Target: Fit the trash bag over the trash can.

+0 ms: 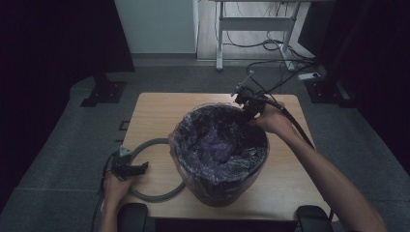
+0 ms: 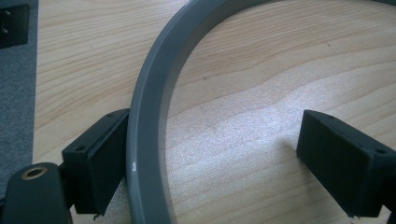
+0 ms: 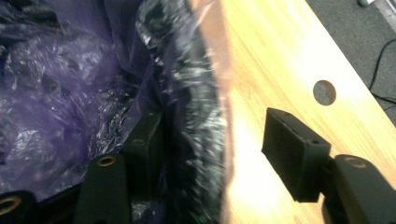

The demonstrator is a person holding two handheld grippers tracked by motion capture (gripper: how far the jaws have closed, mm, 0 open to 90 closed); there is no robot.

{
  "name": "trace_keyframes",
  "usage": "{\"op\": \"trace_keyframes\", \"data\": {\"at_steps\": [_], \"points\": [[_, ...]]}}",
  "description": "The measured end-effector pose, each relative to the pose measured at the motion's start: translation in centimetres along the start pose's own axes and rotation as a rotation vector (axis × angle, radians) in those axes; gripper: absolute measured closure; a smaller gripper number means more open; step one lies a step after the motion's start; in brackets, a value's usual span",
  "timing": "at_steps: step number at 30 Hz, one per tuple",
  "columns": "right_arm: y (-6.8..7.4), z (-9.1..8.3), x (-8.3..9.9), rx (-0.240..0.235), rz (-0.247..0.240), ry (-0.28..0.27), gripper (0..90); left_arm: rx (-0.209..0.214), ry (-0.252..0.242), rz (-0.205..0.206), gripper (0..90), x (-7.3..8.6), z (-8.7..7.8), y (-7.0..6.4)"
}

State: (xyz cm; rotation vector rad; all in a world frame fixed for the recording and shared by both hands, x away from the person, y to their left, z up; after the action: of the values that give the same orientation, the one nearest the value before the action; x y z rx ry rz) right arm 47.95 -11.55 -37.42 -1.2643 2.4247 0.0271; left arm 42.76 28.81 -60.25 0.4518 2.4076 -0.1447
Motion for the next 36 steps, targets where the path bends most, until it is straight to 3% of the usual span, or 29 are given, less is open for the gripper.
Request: {"op": "trace_keyframes", "data": {"at_steps": [2, 5, 9, 12, 14, 18, 20, 21, 24, 26, 29, 32, 33, 34, 36], "points": [[0.1, 0.1, -0.2, 0.017, -0.019, -0.011, 28.6, 0.0, 0.0, 0.0, 11.7, 0.0, 0.0, 0.0], [0.5, -1.7, -0.8, -0.009, 0.003, -0.096, 22.2, 0.0, 0.0, 0.0, 11.7, 0.0, 0.0, 0.0], [1.2, -4.9, -0.2, -0.008, -0.022, -0.14, 22.1, 0.0, 0.0, 0.0, 11.7, 0.0, 0.0, 0.0], [1.3, -6.1, 1.2, 0.01, -0.021, -0.121, 25.3, -0.001, 0.0, 0.0, 11.7, 0.0, 0.0, 0.0], [1.3, -5.6, 2.5, 0.033, -0.024, -0.066, 26.5, -0.001, 0.0, 0.0, 11.7, 0.0, 0.0, 0.0], [1.1, -3.2, 4.4, 0.026, -0.012, 0.028, 28.1, -0.001, 0.0, 0.0, 11.7, 0.0, 0.0, 0.0], [1.0, -2.2, 4.8, 0.014, -0.014, 0.047, 28.2, 0.0, 0.0, 0.0, 11.7, 0.0, 0.0, 0.0], [1.0, -2.2, 4.7, -0.013, 0.011, 0.023, 24.6, -0.001, 0.0, 0.001, 11.7, 0.0, 0.0, 0.0], [0.8, -3.1, 4.4, -0.003, 0.013, -0.035, 19.9, -0.001, 0.0, 0.0, 11.7, 0.0, 0.0, 0.0], [1.2, -4.0, 4.3, -0.045, 0.039, -0.067, 20.5, -0.001, 0.0, 0.0, 11.7, 0.0, 0.0, 0.0], [1.8, -4.7, 4.9, -0.064, 0.046, -0.05, 33.9, -0.001, 0.0, 0.0, 11.7, 0.0, 0.0, 0.0], [1.9, -4.4, 5.5, -0.066, 0.053, -0.007, 51.0, -0.001, -0.001, 0.0, 11.7, 0.0, 0.0, 0.0], [2.0, -4.1, 5.4, -0.087, 0.068, -0.004, 57.8, -0.001, -0.001, 0.0, 11.7, 0.0, 0.0, 0.0], [2.1, -3.8, 5.3, -0.121, 0.069, 0.001, 61.2, -0.001, -0.001, 0.0, 11.7, 0.0, 0.0, 0.0], [1.8, -3.4, 5.0, -0.11, 0.065, 0.014, 64.1, 0.0, -0.001, -0.001, 11.7, 0.0, 0.0, 0.0]]}}
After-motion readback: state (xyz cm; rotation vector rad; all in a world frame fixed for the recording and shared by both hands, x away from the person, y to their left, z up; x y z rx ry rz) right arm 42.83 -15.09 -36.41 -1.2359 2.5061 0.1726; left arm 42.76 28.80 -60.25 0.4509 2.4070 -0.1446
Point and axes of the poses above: each handheld gripper's, and its own axes: z roughly forward along the jaws, x roughly out of its underside, y roughly to its left, the point moved 8 cm from there along z, roughly forward along the jaws, and after that the axes turned 5 degrees about y, right-handed, at the moved point
